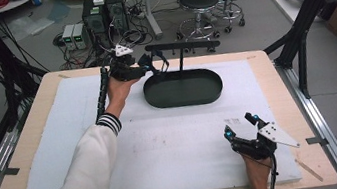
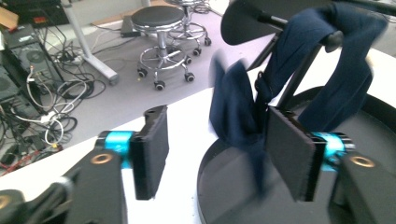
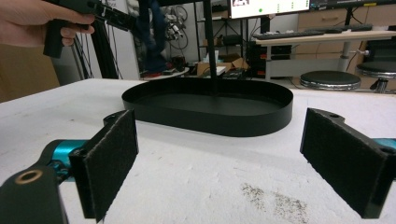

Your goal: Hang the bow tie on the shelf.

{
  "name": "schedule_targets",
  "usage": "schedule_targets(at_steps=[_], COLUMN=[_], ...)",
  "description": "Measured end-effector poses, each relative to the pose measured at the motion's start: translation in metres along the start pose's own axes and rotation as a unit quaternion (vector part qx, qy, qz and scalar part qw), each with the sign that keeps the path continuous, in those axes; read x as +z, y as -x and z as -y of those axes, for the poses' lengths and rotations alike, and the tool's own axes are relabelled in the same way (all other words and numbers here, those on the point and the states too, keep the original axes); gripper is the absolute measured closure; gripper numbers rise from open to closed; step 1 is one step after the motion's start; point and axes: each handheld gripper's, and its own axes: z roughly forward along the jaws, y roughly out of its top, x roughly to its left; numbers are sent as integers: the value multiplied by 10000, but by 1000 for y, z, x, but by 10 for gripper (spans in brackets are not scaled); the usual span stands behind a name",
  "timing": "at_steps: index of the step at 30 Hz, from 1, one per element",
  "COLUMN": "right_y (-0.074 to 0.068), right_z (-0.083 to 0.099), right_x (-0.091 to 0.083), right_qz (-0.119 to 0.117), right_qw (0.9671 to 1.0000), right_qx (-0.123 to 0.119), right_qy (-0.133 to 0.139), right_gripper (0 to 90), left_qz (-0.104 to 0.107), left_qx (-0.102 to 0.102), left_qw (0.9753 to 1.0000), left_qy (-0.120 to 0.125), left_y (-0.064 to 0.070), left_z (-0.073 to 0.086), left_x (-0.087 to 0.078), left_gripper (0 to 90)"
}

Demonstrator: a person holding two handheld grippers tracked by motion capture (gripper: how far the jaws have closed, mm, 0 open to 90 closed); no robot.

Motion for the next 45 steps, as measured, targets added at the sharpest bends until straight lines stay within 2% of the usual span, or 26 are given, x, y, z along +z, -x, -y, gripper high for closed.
schedule_targets(at_steps=[1,4,6,10,11,12,14,15,16,17,18,19,20,22,23,26,27,28,29,31,32,35,37,39,41,45], right_y=[0,0,0,0,-1,-1,-1,-1,-1,-1,-1,-1,-1,-1,-1,0,0,0,-1,-1,-1,-1,-1,-2,-2,-1], right_z=[0,0,0,0,0,0,0,0,0,0,0,0,0,0,0,0,0,0,0,0,0,0,0,0,0,0], right_x=[0,0,0,0,-1,-1,-1,-1,-1,-1,-1,-1,-1,-1,-1,0,0,0,-1,-1,-1,-1,-1,-1,-1,-1], right_qz=[-1,-11,-30,-48,-42,-42,-67,-70,-76,-76,-77,-70,-70,-69,-69,-70,-66,-65,-55,-58,-54,-54,-44,-25,-18,6], right_qw=[10000,10000,10000,10000,10000,10000,10000,10000,10000,10000,10000,10000,10000,10000,10000,10000,10000,10000,10000,10000,10000,10000,10000,10000,10000,10000], right_qx=[-5,-3,8,0,21,21,-36,-43,-57,-57,-59,-66,-66,-34,-34,-21,-21,-19,9,-14,-15,-22,-64,-73,-61,-44], right_qy=[3,0,4,3,-5,-5,-4,-3,6,6,6,4,4,-4,-4,20,21,21,-10,-7,-6,-7,13,17,17,28], right_gripper=[103,103,103,103,103,103,103,103,103,103,103,103,103,103,103,103,103,103,103,103,103,103,103,103,103,103], left_qz=[45,190,224,452,587,587,732,732,880,880,935,949,949,920,920,794,710,710,656,593,593,505,456,411,390,370], left_qx=[-33,-89,-26,71,183,183,242,242,306,306,319,329,329,374,374,431,399,399,290,226,226,201,44,21,-42,-53], left_qw=[10000,9997,9996,9986,9973,9973,9948,9948,9920,9920,9902,9895,9895,9886,9886,9875,9864,9864,9849,9839,9839,9831,9820,9816,9795,9794], left_qy=[16,109,165,270,411,411,667,667,853,853,985,1035,1035,1132,1132,1292,1425,1425,1577,1672,1672,1749,1835,1863,1977,1985], left_y=[0,-2,-3,-6,-8,-8,-12,-12,-15,-15,-19,-20,-20,-25,-25,-30,-33,-33,-36,-38,-38,-38,-37,-36,-34,-34], left_z=[0,0,2,6,9,9,18,18,29,29,41,48,48,68,68,92,106,106,123,140,140,162,181,189,196,204], left_x=[-1,-4,-9,-26,-42,-42,-68,-68,-87,-87,-105,-113,-113,-138,-138,-165,-177,-177,-189,-198,-198,-206,-209,-210,-211,-209], left_gripper=[315,284,209,159,159,158,141,129,128,128,128,128,128,128,128,128,128,128,128,128,128,128,128,128,128,128])
